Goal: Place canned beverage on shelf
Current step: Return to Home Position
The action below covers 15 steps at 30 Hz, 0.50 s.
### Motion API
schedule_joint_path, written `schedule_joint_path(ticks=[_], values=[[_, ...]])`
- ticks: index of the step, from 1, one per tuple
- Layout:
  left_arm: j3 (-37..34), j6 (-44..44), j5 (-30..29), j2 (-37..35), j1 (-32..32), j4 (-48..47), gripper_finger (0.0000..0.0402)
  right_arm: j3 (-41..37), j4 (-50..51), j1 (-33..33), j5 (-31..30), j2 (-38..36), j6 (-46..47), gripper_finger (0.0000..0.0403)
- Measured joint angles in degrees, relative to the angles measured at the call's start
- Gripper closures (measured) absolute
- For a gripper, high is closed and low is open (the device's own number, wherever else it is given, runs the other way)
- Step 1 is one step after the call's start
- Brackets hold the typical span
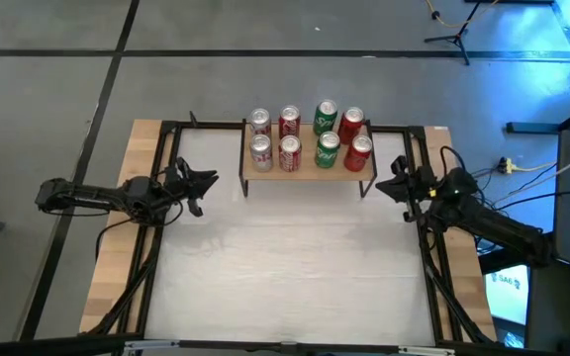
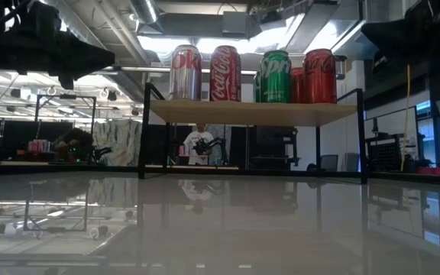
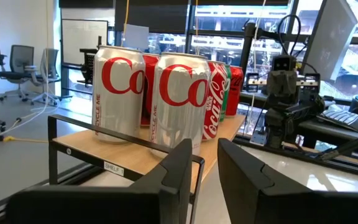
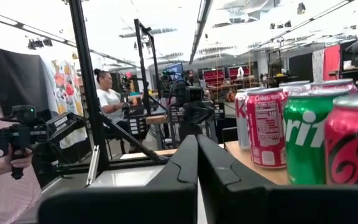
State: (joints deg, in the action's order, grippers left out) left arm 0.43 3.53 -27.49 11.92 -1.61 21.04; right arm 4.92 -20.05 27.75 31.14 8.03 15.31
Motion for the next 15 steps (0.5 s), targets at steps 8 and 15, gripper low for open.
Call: schedule_joint_path(ticks=[8,15], values=[[0.0,0.3,-0.02,0.0,0.0,-0.02,0.0332,-4.52,-7.13,0.0,-0.4,0.0,1.23,0.0402],[0.0,0.38,-0.04,0.0,0.0,-0.02,0.0332,-4.52,-7.0,-0.04,-2.22,0.04,0.96,0.0402]])
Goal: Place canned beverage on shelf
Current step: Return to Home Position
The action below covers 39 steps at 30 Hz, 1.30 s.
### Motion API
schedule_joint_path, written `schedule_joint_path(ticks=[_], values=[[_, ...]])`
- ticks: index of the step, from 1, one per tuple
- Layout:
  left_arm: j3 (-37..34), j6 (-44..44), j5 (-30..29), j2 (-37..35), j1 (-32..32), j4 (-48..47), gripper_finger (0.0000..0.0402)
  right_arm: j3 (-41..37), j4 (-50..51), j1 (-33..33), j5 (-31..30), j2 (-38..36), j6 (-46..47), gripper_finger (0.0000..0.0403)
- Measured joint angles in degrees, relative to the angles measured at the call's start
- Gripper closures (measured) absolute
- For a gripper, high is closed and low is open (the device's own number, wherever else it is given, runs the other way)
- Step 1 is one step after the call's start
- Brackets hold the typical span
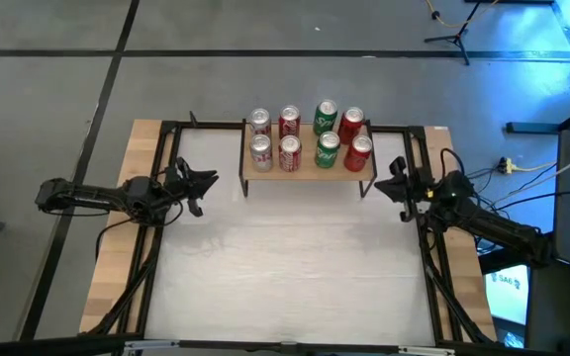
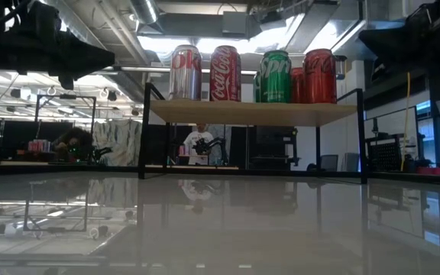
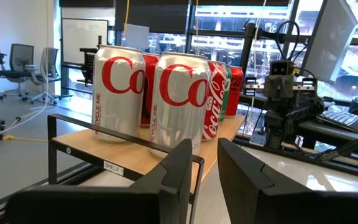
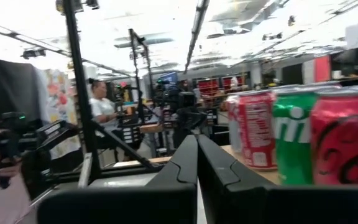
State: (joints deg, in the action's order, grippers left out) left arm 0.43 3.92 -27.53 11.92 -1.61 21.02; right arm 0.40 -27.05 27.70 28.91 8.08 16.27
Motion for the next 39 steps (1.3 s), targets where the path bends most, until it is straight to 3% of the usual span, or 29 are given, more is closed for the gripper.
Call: schedule_joint_path(ticks=[7,18,31,39], values=[[0.0,0.05,-0.07,0.0,0.0,0.0,0.0332,0.0,0.29,-1.44,-3.72,2.43,-0.04,0.0402],[0.02,0.22,-0.07,0.0,0.0,0.02,0.0332,0.0,0.26,-18.53,-21.61,8.68,-8.85,0.0402],[0.02,0.22,-0.08,0.0,0.0,0.0,0.0331,0.37,6.14,-19.32,-19.76,2.57,-10.63,0.0402],[0.02,0.2,-0.3,0.0,0.0,0.0,0.0331,0.37,10.34,-19.32,-18.86,-5.48,-10.57,0.0402]])
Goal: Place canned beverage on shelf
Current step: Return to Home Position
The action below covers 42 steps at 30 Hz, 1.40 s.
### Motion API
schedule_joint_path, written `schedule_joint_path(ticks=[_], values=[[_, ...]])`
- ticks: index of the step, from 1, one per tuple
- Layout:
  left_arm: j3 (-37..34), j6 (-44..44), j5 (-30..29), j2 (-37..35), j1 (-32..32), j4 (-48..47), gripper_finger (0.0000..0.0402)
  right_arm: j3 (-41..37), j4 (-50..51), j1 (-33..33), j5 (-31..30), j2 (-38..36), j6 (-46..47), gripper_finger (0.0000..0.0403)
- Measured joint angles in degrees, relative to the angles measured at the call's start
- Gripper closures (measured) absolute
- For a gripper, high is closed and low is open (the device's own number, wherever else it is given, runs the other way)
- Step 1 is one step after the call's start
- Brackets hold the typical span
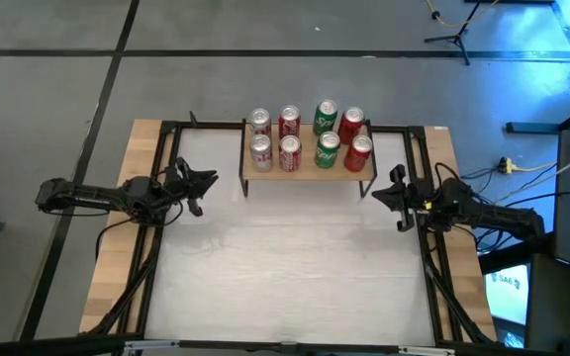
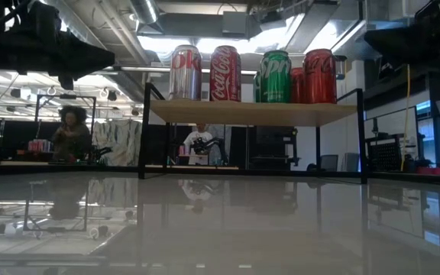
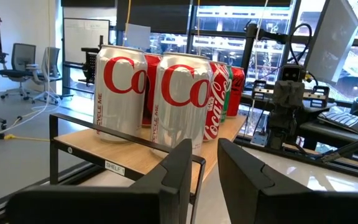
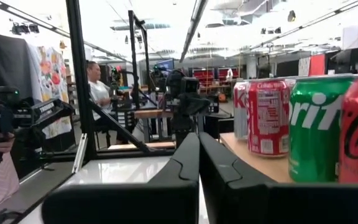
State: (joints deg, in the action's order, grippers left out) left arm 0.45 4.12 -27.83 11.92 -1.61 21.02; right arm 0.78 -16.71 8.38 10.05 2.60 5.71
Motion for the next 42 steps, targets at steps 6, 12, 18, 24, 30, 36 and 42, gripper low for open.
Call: schedule_joint_path(ticks=[6,12,18,24,30,36,42], values=[[0.02,-0.01,-0.04,0.01,0.0,0.0,0.0331,-0.01,6.02,-0.04,-1.62,-2.39,0.29,0.0402],[0.02,-0.19,-0.02,0.0,-0.02,-0.6,0.0331,0.06,9.7,-0.04,-3.09,-2.46,0.32,0.0402],[0.04,-0.14,0.03,0.02,-0.02,-3.71,0.0331,0.09,16.29,-0.13,-8.9,-2.26,0.48,0.0402],[0.04,0.06,0.0,0.02,0.0,-8.92,0.0331,0.09,16.52,-0.11,-10.28,-2.04,-0.24,0.0402],[0.04,0.31,-0.09,0.02,-0.01,-13.8,0.0331,0.09,16.61,-0.11,-9.64,-2.02,0.01,0.0402],[0.04,-0.41,-0.09,0.07,0.0,-17.16,0.0331,0.09,16.68,-0.11,-9.51,-2.02,-0.01,0.0402],[0.04,-5.15,0.41,0.09,0.0,-17.16,0.0331,0.09,16.72,-0.11,-9.49,-2.02,-0.01,0.0402]])
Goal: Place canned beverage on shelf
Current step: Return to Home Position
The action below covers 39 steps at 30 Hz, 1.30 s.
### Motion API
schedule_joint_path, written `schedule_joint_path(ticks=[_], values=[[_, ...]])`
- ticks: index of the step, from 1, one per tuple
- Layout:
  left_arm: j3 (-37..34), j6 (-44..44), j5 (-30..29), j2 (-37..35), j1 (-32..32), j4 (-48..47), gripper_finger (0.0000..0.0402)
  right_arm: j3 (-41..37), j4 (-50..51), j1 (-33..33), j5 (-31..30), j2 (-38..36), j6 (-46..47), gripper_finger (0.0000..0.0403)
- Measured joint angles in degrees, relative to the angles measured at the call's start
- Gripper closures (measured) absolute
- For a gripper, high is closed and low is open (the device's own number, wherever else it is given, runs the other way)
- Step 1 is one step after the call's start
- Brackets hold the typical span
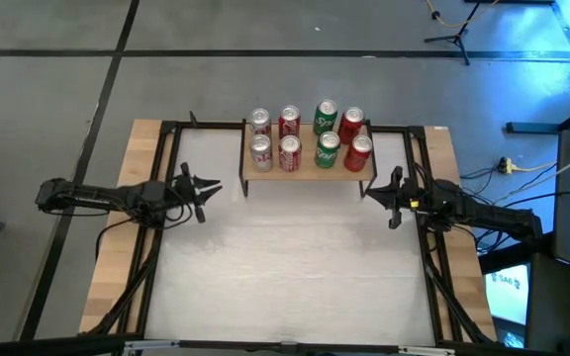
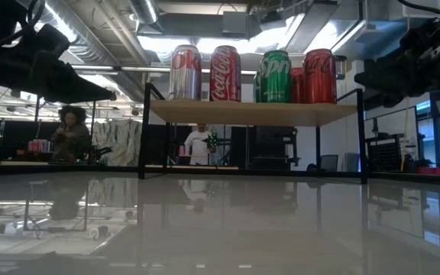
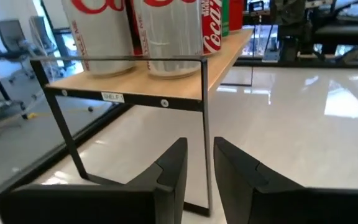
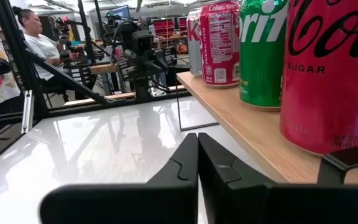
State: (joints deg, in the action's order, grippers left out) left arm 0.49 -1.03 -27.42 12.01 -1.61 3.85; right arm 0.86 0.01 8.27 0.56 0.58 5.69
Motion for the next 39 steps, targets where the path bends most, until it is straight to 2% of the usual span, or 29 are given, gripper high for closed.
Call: schedule_joint_path(ticks=[3,9,13,17,24,30,39], values=[[0.0,-3.74,0.69,0.0,-0.01,-0.01,0.0331,0.0,0.0,0.0,0.0,0.0,-0.02,0.0402],[0.0,-11.1,6.56,-0.02,0.42,-0.44,0.0331,0.0,0.03,0.0,0.02,0.0,-0.02,0.0402],[0.0,-11.58,13.03,-0.02,2.57,-0.89,0.0331,0.0,0.04,0.0,0.02,0.0,-0.04,0.0402],[-0.02,-11.8,16.32,-0.02,5.76,-0.94,0.0331,0.0,0.05,0.0,0.02,0.0,-0.04,0.0402],[-0.02,-7.41,19.35,-0.02,9.43,-1.96,0.0331,0.0,0.05,0.0,0.04,0.0,-0.04,0.0402],[-0.02,2.14,17.72,-0.02,9.9,-1.83,0.0331,0.0,0.05,0.0,0.04,0.0,-0.04,0.0402],[-0.02,-2.55,17.05,-0.02,9.9,-1.7,0.0331,0.0,0.05,0.0,0.04,0.0,-0.04,0.0402]])
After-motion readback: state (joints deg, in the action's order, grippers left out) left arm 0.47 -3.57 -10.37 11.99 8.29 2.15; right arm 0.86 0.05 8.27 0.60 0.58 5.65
